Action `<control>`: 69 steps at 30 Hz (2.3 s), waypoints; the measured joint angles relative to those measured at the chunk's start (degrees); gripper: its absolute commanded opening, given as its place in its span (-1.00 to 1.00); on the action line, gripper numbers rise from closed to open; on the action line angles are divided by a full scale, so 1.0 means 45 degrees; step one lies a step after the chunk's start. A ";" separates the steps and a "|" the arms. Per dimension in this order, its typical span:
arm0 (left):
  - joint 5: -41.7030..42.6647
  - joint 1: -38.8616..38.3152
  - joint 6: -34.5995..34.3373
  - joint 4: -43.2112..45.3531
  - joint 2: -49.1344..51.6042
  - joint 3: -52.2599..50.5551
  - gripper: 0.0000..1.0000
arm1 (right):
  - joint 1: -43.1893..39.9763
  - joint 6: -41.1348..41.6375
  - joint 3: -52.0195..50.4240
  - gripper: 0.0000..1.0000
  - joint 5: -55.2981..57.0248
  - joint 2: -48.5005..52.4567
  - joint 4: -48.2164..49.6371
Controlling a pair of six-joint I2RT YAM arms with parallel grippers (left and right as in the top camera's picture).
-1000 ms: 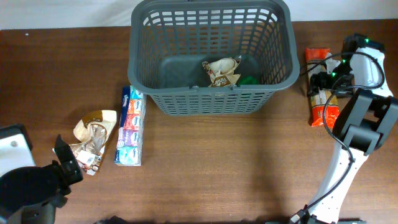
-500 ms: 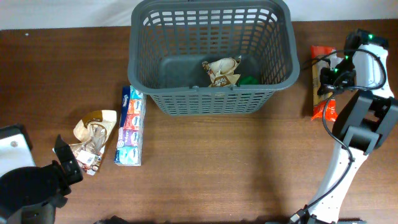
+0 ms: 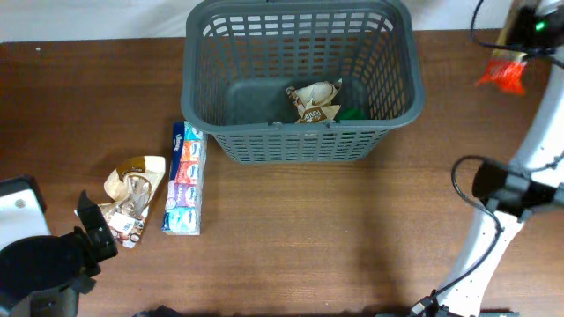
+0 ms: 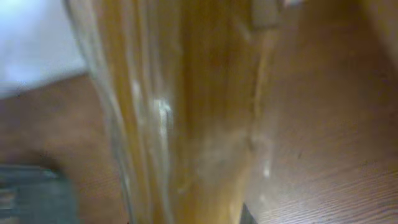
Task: Pack container
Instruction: 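Lift the pasta pack with the right gripper and drop it into the basket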
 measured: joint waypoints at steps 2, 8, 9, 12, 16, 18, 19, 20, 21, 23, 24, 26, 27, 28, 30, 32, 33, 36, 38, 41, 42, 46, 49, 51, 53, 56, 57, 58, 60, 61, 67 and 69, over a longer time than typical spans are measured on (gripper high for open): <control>0.0000 0.0000 0.0000 0.0000 0.0000 0.0000 0.99 | 0.0029 0.0214 0.0102 -0.93 -0.0461 -0.1287 0.0393; 0.0000 0.0000 0.0000 0.0000 0.0000 0.0000 0.99 | 0.0709 0.0403 0.0199 -0.92 -0.1569 -0.3609 0.1375; 0.0000 0.0000 0.0000 0.0000 0.0000 0.0000 0.99 | 0.0918 0.0413 0.0209 -0.92 -0.1787 -0.3871 0.1530; 0.0000 0.0000 0.0000 0.0000 0.0000 0.0000 0.99 | 0.1826 0.0452 0.0262 -0.92 -0.2535 -0.4483 0.2103; 0.0000 0.0000 0.0000 0.0000 0.0000 0.0000 0.99 | 0.3342 0.0486 0.0296 -0.92 -0.3274 -0.4770 0.2662; 0.0000 0.0000 0.0000 0.0000 0.0000 0.0000 0.99 | 0.4240 0.0500 0.0291 -0.92 -0.3536 -0.4765 0.2652; 0.0000 0.0000 0.0000 0.0000 0.0000 0.0000 0.99 | 0.4527 0.0486 0.0287 -0.92 -0.3619 -0.4741 0.2623; 0.0000 0.0000 0.0005 0.0000 0.0000 0.0000 0.99 | 0.4920 0.0495 0.0267 -0.92 -0.3706 -0.4711 0.2584; 0.0000 0.0000 0.0000 0.0000 0.0000 0.0000 0.99 | 0.5207 0.0491 0.0219 -0.92 -0.3759 -0.4697 0.2565; 0.0000 0.0000 0.0000 0.0000 0.0000 0.0000 0.99 | 0.5654 0.0486 0.0029 -0.92 -0.3813 -0.4697 0.2569; 0.0000 0.0000 0.0005 0.0000 0.0000 0.0000 0.99 | 0.5819 0.0491 -0.0078 -0.93 -0.3818 -0.4697 0.2569; 0.0000 0.0000 0.0000 0.0000 0.0000 0.0000 0.99 | 0.6115 0.0481 -0.0461 -0.92 -0.3852 -0.4697 0.2569; 0.0000 0.0000 0.0000 0.0000 0.0000 0.0000 0.99 | 0.6227 0.0481 -0.0680 -0.92 -0.3847 -0.4697 0.2565; 0.0000 0.0000 0.0000 0.0000 0.0000 0.0000 0.99 | 0.6339 0.0476 -0.1005 -0.92 -0.3847 -0.4697 0.2550; 0.0000 0.0000 0.0000 0.0000 0.0000 0.0000 0.99 | 0.6484 0.0272 -0.1632 -0.92 -0.3842 -0.4697 0.2506; 0.0000 0.0000 0.0000 0.0000 0.0000 0.0000 0.99 | 0.6557 0.0019 -0.2419 -0.92 -0.3842 -0.4692 0.2472; 0.0000 0.0000 0.0000 0.0000 0.0000 0.0000 0.99 | 0.6567 -0.0063 -0.2662 -0.92 -0.3837 -0.4682 0.2443; 0.0000 0.0000 0.0000 0.0000 0.0000 0.0000 0.99 | 0.6577 -0.0243 -0.3915 -0.92 -0.3798 -0.4614 0.2433; 0.0000 0.0000 0.0000 0.0005 0.0000 0.0000 0.99 | 0.6577 -0.0335 -0.4765 -0.92 -0.3755 -0.4580 0.2467; 0.0000 0.0000 0.0000 0.0000 0.0000 0.0000 0.99 | 0.6577 -0.0491 -0.5906 -0.92 -0.3706 -0.4551 0.2477; 0.0005 0.0000 0.0000 0.0000 0.0000 0.0000 0.99 | 0.6586 -0.0617 -0.6207 -0.92 -0.3682 -0.4546 0.2482; 0.0000 0.0000 0.0000 0.0000 0.0000 0.0000 0.99 | 0.6635 -0.1428 -0.7242 -0.92 -0.3648 -0.4532 0.2584; 0.0000 0.0000 0.0000 0.0000 0.0000 0.0000 0.99 | 0.6747 -0.1972 -0.8121 -0.92 -0.3638 -0.4532 0.2769; 0.0000 0.0000 0.0000 0.0005 0.0000 0.0000 0.99 | 0.6844 -0.2215 -0.8602 -0.92 -0.3638 -0.4532 0.2934; 0.0000 0.0000 0.0000 0.0000 0.0000 0.0000 0.99 | 0.6975 -0.2526 -0.9097 -0.91 -0.3633 -0.4532 0.3113; 0.0000 0.0000 0.0000 0.0000 0.0000 0.0000 0.99 | 0.7140 -0.3084 -0.9724 -0.91 -0.3633 -0.4532 0.3293; 0.0000 0.0000 0.0000 0.0000 0.0000 0.0000 0.99 | 0.7184 -0.3303 -0.9923 -0.91 -0.3633 -0.4532 0.3342; 0.0000 0.0000 0.0000 0.0000 0.0000 0.0000 0.99 | 0.7223 -0.3565 -1.0103 -0.92 -0.3628 -0.4532 0.3366; 0.0000 0.0000 0.0005 0.0000 0.0000 0.0000 0.99 | 0.7281 -0.4070 -1.0462 -0.91 -0.3594 -0.4532 0.3356; 0.0000 0.0000 0.0000 0.0005 0.0000 0.0000 0.99 | 0.7305 -0.4362 -1.0647 -0.90 -0.3599 -0.4532 0.3361; 0.0000 0.0000 0.0000 0.0005 0.0000 0.0000 0.99 | 0.7315 -0.5736 -1.1380 -0.85 -0.3507 -0.4527 0.3381; 0.0000 0.0000 0.0000 0.0005 0.0000 0.0000 0.99 | 0.7315 -0.6028 -1.1468 -0.84 -0.3483 -0.4527 0.3381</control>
